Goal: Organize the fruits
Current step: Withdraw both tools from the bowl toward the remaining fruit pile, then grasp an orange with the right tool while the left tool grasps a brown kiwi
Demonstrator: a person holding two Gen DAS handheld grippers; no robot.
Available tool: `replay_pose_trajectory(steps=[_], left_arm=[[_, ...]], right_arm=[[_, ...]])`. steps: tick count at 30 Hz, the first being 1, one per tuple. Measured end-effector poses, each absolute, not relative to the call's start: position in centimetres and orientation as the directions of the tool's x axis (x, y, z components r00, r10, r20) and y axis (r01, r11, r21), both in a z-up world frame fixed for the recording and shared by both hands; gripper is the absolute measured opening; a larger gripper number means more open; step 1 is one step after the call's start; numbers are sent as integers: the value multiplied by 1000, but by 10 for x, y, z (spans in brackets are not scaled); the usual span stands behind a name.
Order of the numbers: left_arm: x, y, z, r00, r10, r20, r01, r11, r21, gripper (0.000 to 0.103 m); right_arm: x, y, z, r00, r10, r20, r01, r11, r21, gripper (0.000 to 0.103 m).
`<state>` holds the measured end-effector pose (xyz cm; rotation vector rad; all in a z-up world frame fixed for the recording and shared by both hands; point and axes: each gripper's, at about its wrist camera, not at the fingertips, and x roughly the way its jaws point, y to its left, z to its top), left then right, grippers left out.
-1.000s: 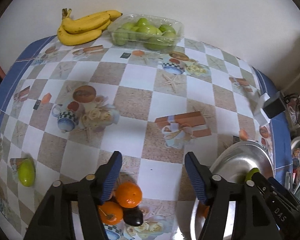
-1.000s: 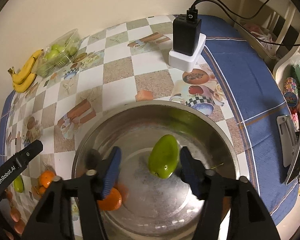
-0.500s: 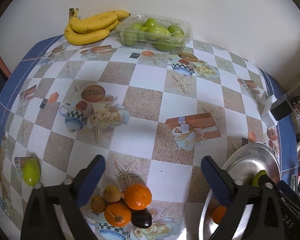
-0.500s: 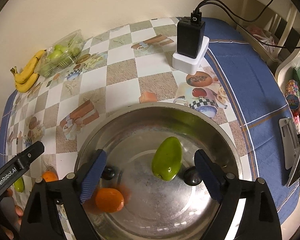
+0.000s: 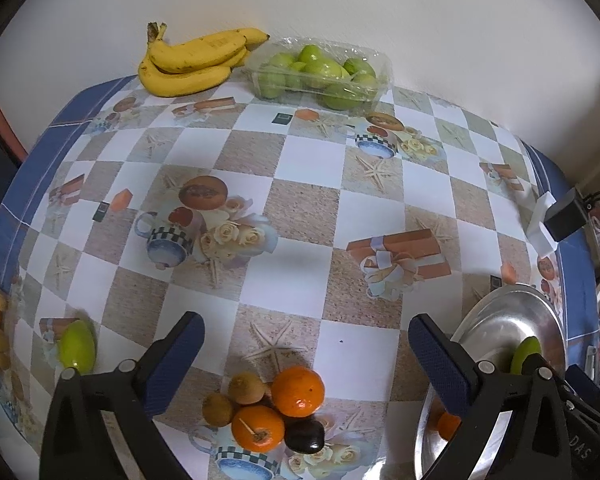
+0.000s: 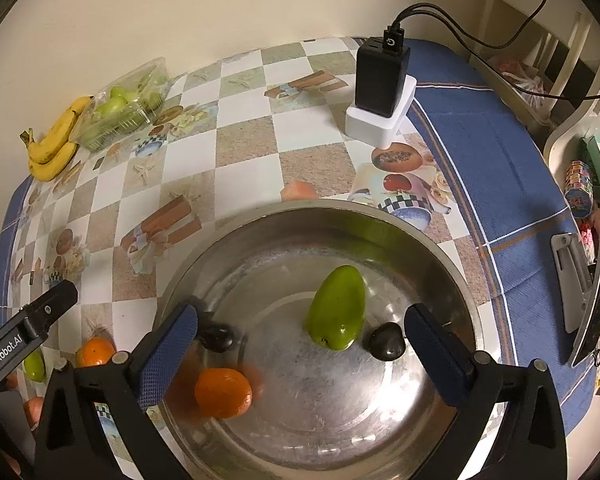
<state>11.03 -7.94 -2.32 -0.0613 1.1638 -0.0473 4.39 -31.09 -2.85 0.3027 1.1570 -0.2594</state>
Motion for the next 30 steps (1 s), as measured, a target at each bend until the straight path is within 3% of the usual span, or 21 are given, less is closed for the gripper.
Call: replay_pose_trajectory(steps=[30], left_arm=[[94,52,-8,458,-11,-889,-191,975,-111,103]], right_arm=[[69,-167,-10,441,168,-882,105,966,236,103]])
